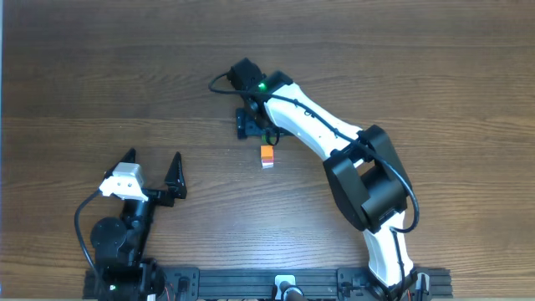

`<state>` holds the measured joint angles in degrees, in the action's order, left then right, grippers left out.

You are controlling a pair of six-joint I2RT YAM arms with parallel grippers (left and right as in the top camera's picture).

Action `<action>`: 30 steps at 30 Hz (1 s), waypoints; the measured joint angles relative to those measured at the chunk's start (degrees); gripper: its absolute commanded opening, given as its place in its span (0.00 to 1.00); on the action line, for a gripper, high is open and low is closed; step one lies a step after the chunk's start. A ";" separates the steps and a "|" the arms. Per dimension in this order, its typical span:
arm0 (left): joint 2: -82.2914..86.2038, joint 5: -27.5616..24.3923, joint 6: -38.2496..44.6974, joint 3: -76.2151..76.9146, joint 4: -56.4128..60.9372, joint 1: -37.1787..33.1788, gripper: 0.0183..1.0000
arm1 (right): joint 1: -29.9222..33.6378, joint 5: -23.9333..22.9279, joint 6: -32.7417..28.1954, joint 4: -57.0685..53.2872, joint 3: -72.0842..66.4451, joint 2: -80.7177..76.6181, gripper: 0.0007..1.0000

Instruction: Stack Cubes

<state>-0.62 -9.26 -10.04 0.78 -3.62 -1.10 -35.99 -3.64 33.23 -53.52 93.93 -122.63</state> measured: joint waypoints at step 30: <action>0.00 0.00 0.00 0.00 0.00 0.00 1.00 | 0.33 0.92 0.20 1.29 -0.20 -2.21 0.74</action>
<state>-0.62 -9.26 -10.04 0.78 -3.62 -1.10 -35.66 -2.72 33.43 -52.23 93.73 -124.84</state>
